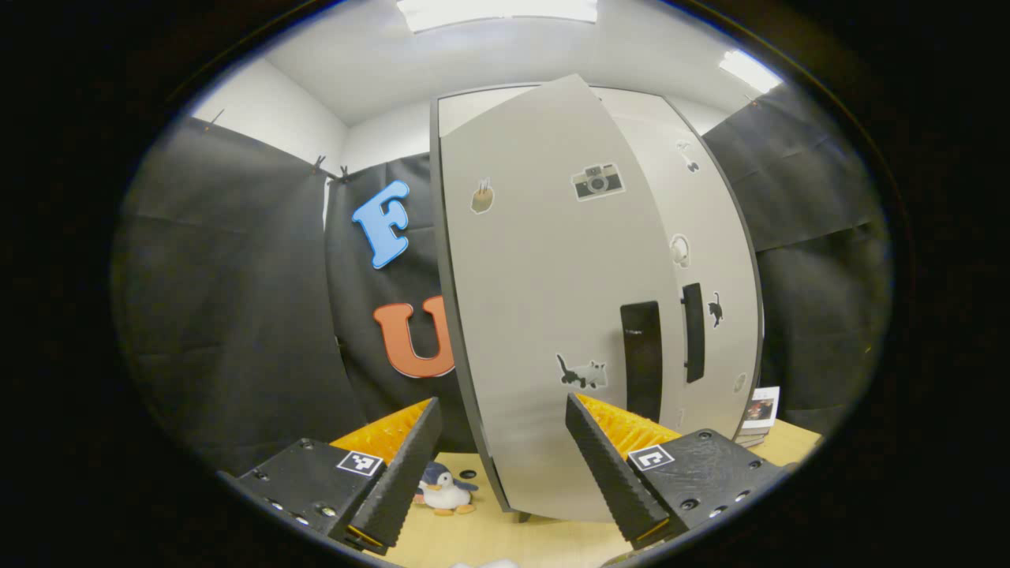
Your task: Grasp the bottle in the cabinet with the left hand and place it on the coaster, then close the right door with the right hand and the left door with the left hand.
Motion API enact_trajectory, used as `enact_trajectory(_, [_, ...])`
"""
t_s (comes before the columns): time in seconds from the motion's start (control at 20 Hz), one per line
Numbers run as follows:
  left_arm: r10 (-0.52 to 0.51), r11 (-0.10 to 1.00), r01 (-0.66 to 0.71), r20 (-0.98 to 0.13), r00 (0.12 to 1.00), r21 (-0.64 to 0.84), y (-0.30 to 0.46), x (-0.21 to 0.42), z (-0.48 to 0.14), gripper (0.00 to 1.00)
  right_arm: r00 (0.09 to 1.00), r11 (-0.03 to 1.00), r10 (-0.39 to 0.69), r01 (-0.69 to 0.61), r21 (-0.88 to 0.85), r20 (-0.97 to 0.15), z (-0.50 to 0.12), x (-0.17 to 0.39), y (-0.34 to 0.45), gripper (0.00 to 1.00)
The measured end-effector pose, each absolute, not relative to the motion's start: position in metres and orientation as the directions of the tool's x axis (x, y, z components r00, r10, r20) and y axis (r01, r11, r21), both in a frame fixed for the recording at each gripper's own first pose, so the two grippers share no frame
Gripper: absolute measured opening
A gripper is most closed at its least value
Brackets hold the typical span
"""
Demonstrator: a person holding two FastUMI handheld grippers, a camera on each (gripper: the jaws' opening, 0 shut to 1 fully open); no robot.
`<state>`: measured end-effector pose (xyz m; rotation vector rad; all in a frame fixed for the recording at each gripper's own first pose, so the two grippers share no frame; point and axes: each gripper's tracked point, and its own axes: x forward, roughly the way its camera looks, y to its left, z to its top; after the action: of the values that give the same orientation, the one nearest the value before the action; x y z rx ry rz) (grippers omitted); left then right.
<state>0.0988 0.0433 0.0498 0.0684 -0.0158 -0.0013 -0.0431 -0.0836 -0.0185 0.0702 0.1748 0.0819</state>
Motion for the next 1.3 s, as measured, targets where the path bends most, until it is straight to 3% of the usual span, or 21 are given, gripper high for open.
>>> enact_trajectory(0.35, [-0.047, 0.999, 0.047, -0.027, 0.999, 0.021, 0.019, 0.047, 0.024, 0.97, 0.991, 0.998, 0.051, -0.046, 0.045, -0.120, -0.008, -0.040, -0.071, 0.95])
enact_trajectory(0.7, [-0.012, 1.000, 0.013, -0.086, 0.996, 0.012, 0.022, 0.002, -0.009, 0.97, 0.998, 0.998, 0.052, -0.051, 0.042, -0.039, 0.010, -0.035, -0.040, 0.97])
enact_trajectory(1.3, [0.021, 1.000, -0.023, -0.088, 0.996, -0.017, 0.039, -0.040, -0.022, 0.97, 0.998, 0.999, 0.048, -0.048, 0.009, -0.034, -0.001, -0.045, -0.008, 0.97])
